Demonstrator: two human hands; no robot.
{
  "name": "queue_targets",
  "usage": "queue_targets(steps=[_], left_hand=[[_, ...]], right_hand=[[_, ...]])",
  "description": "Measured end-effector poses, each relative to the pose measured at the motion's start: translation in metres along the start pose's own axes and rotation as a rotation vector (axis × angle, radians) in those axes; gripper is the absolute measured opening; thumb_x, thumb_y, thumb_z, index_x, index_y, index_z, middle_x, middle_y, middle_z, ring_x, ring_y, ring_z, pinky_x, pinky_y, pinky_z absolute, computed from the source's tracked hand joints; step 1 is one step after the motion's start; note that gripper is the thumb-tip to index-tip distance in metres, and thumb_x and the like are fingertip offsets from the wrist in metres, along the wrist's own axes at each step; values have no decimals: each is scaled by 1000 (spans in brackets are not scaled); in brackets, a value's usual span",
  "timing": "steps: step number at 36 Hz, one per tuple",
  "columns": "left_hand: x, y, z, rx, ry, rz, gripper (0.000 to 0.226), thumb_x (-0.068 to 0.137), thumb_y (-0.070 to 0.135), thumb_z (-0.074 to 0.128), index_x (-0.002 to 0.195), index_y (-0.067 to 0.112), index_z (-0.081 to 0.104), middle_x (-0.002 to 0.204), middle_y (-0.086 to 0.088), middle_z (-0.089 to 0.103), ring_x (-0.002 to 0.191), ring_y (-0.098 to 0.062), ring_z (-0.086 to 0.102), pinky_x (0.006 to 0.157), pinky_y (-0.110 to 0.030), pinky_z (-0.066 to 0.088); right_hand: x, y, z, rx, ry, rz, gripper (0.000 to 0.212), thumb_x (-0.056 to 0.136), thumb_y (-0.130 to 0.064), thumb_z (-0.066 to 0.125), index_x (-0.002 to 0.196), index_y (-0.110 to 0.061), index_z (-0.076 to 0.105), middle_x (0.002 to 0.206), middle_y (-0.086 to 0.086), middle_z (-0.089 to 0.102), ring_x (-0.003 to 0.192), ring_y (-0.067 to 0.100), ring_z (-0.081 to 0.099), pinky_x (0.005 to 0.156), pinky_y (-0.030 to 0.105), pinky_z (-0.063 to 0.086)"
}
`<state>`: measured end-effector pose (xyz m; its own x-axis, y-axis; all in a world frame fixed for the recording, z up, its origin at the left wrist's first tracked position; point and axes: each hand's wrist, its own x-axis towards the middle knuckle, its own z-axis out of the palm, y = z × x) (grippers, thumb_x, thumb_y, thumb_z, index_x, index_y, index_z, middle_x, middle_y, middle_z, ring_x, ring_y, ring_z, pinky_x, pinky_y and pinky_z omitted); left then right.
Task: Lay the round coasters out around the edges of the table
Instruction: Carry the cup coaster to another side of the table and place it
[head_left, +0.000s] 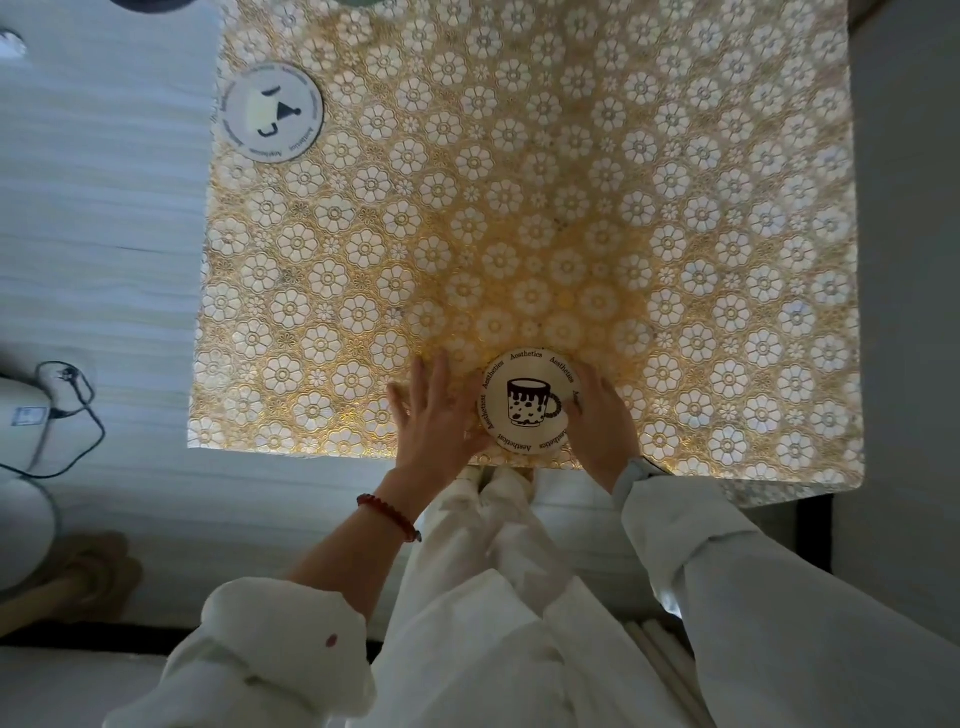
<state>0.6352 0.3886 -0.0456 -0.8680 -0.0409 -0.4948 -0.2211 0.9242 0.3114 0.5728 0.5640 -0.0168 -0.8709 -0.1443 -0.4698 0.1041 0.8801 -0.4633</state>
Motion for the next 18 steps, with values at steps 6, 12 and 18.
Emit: queue_targets(steps=[6,12,18], left_hand=[[-2,4,-1,27,24,-16,82,76,55,59,143,29,19,155,-15,-5,140,-40,-14,107,-70,4],[-1,5,-4,83,70,-12,84,70,61,61,140,29,27,155,-15,7,140,-42,0,106,-70,13],[3,4,-10,91,10,-55,83,67,62,63,137,36,27,154,-11,12,140,-39,3,108,-64,18]], right_hand=[[-2,1,4,-48,55,7,45,89,-6,41,132,-18,35,124,21,47,107,39,49,80,50,51],[-2,5,7,-267,109,17,45,89,-13,43,133,-20,35,118,21,44,104,37,44,72,44,49],[0,8,0,-357,-18,-21,46,91,-24,39,135,-18,28,127,18,42,114,37,41,84,49,49]])
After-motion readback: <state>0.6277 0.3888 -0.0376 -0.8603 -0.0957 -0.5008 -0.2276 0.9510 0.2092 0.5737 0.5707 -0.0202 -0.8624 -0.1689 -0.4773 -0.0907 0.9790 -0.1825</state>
